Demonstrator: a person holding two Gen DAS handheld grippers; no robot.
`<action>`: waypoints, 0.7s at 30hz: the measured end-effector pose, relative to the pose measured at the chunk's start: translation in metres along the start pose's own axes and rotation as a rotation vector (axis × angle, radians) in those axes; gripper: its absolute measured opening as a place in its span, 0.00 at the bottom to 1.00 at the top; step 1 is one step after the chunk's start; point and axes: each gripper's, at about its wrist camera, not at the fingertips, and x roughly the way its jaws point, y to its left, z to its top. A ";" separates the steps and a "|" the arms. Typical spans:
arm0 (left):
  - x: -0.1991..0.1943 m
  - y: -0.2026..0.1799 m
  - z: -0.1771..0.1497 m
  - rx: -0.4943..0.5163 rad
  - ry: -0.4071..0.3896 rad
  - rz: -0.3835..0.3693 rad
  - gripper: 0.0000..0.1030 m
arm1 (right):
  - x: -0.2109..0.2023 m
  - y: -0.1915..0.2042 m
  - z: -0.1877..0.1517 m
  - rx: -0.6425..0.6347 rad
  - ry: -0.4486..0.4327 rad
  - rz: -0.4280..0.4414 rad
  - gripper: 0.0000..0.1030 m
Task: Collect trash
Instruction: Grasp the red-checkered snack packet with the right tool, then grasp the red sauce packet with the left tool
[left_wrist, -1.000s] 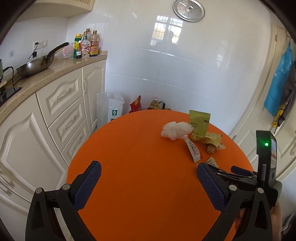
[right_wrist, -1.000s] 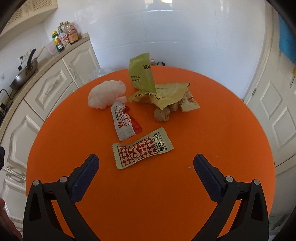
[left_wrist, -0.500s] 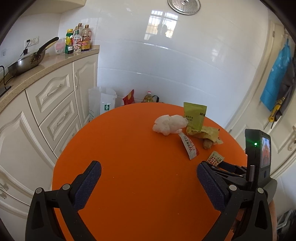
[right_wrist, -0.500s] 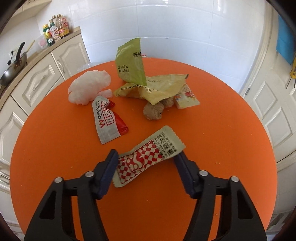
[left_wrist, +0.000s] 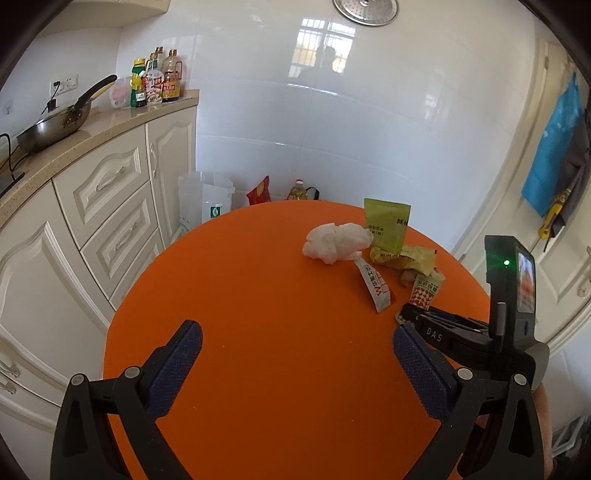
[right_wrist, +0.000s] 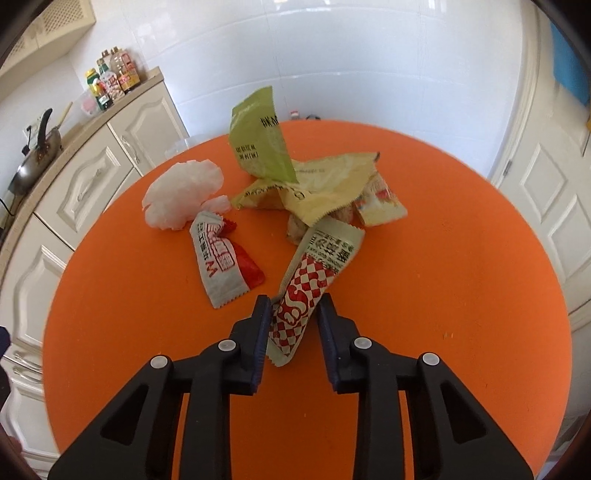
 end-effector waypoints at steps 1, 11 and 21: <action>-0.002 -0.003 -0.002 0.005 -0.001 0.003 0.99 | 0.000 0.002 0.001 -0.012 -0.005 -0.009 0.24; 0.019 -0.033 0.003 0.067 0.029 0.002 0.99 | -0.021 -0.030 -0.018 0.031 -0.047 0.110 0.07; 0.102 -0.083 0.032 0.164 0.105 0.003 0.97 | -0.037 -0.075 -0.024 0.102 -0.079 0.131 0.06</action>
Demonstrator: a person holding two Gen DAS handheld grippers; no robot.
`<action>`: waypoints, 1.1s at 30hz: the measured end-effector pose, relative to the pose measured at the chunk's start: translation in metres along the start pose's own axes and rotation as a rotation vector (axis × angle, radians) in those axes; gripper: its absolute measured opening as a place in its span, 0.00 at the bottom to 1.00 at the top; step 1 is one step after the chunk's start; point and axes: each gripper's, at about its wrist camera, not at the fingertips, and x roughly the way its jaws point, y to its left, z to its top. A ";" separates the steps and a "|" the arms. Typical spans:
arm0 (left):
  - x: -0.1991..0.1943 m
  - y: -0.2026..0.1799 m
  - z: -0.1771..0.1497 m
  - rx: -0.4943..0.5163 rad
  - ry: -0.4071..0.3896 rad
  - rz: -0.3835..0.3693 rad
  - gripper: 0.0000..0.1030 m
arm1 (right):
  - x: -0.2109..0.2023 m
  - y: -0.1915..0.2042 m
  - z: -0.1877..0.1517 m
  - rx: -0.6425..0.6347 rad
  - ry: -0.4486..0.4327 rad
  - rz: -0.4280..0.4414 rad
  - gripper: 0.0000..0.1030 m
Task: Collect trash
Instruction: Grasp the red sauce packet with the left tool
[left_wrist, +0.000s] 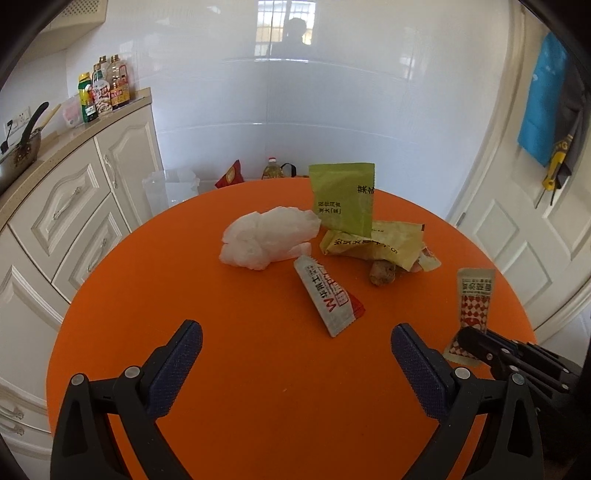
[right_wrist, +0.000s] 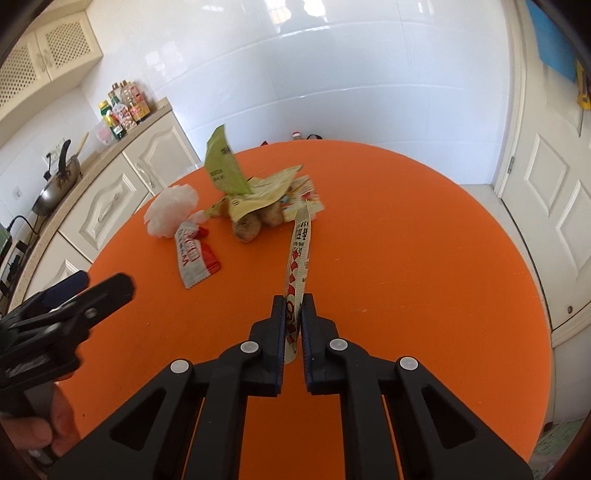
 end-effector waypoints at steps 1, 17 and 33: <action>0.010 -0.003 0.004 0.006 0.010 0.003 0.96 | -0.002 -0.004 0.001 0.004 -0.002 0.002 0.06; 0.092 -0.009 0.027 0.013 0.084 -0.107 0.07 | -0.009 -0.016 0.000 0.006 -0.008 0.039 0.06; 0.058 -0.021 -0.003 0.068 0.058 -0.184 0.00 | -0.051 -0.019 -0.027 0.029 -0.037 0.041 0.06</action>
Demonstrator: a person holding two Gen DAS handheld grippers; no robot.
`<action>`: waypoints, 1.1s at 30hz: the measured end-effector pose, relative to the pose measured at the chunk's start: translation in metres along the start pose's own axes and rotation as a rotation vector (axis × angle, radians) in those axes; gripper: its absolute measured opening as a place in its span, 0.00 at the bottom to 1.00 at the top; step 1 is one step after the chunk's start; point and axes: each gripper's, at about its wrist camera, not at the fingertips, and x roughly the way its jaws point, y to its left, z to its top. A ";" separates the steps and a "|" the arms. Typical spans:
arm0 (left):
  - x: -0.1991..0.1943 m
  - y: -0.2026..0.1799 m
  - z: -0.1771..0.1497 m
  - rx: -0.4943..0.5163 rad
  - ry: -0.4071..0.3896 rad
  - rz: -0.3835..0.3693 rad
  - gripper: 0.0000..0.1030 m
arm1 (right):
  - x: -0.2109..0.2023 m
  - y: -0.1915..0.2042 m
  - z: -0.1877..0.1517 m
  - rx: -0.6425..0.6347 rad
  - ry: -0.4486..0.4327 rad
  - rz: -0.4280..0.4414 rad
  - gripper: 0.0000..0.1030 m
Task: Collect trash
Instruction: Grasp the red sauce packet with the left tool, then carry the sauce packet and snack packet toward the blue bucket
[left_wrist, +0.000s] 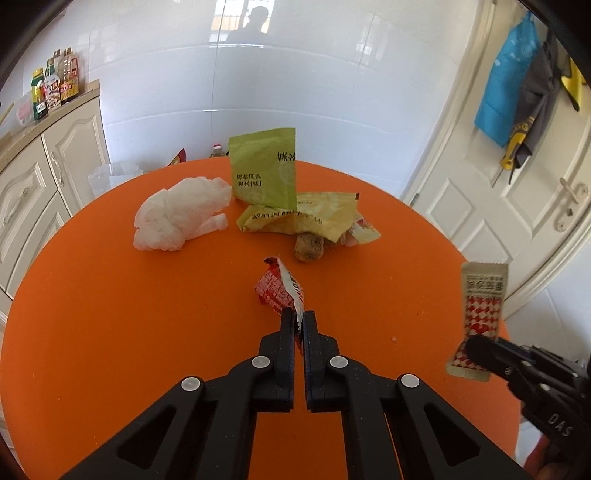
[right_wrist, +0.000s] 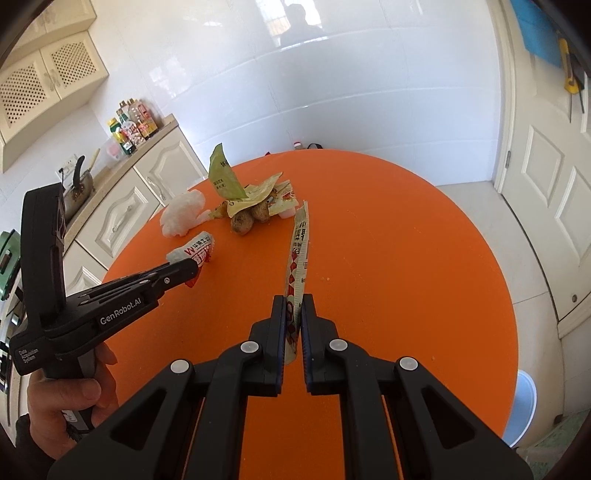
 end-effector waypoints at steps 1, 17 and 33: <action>0.003 -0.002 -0.001 0.017 0.018 0.006 0.02 | -0.002 -0.001 -0.001 0.000 0.001 -0.001 0.06; 0.037 -0.021 0.009 0.052 0.020 0.098 0.23 | -0.015 -0.013 -0.008 0.022 -0.007 -0.011 0.06; -0.005 -0.024 0.001 0.020 -0.033 -0.076 0.00 | -0.033 -0.017 -0.010 0.023 -0.038 -0.013 0.06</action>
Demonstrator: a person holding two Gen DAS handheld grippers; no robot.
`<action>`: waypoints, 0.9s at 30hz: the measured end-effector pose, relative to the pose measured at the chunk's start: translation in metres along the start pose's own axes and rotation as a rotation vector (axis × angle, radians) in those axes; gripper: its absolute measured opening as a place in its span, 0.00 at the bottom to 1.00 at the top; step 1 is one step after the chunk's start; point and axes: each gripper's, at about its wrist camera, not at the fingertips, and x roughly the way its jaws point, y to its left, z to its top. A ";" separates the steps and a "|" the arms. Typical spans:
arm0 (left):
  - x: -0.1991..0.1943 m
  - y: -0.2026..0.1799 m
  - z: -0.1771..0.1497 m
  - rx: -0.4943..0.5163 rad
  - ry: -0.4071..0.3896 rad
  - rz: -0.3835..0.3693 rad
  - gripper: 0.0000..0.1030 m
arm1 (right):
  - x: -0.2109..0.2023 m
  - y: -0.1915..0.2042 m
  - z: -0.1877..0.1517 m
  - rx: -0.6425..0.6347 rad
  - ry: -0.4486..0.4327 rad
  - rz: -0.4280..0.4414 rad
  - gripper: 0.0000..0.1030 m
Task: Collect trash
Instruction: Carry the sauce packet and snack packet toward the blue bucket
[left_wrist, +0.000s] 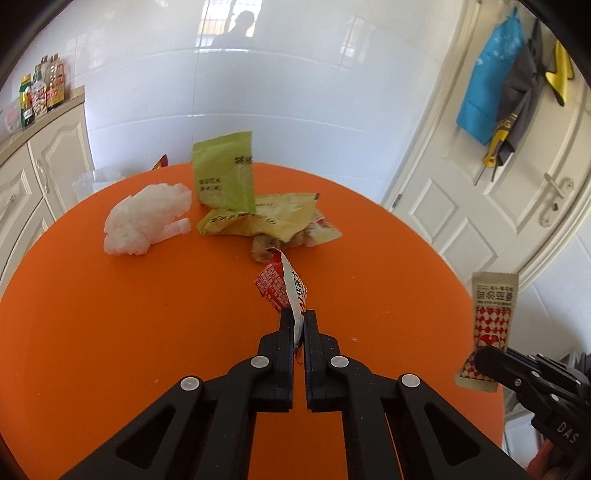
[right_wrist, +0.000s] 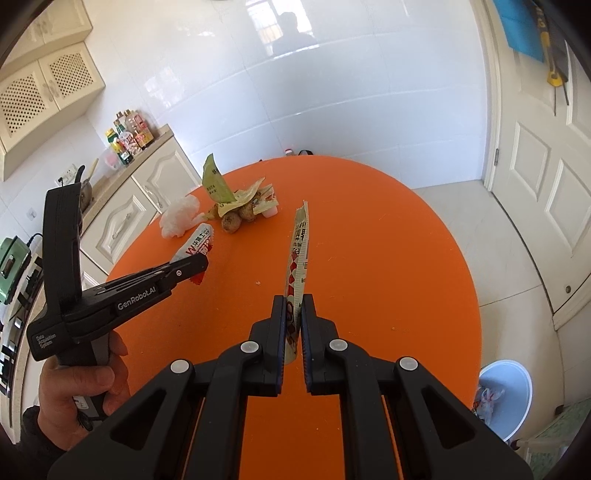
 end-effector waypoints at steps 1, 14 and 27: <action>-0.004 -0.004 -0.001 0.009 -0.005 -0.006 0.00 | -0.003 -0.001 0.000 0.001 -0.005 -0.002 0.06; -0.066 -0.084 0.003 0.150 -0.113 -0.154 0.00 | -0.081 -0.039 0.009 0.047 -0.148 -0.075 0.06; -0.022 -0.133 -0.024 0.272 0.028 -0.143 0.08 | -0.123 -0.100 -0.002 0.130 -0.181 -0.163 0.06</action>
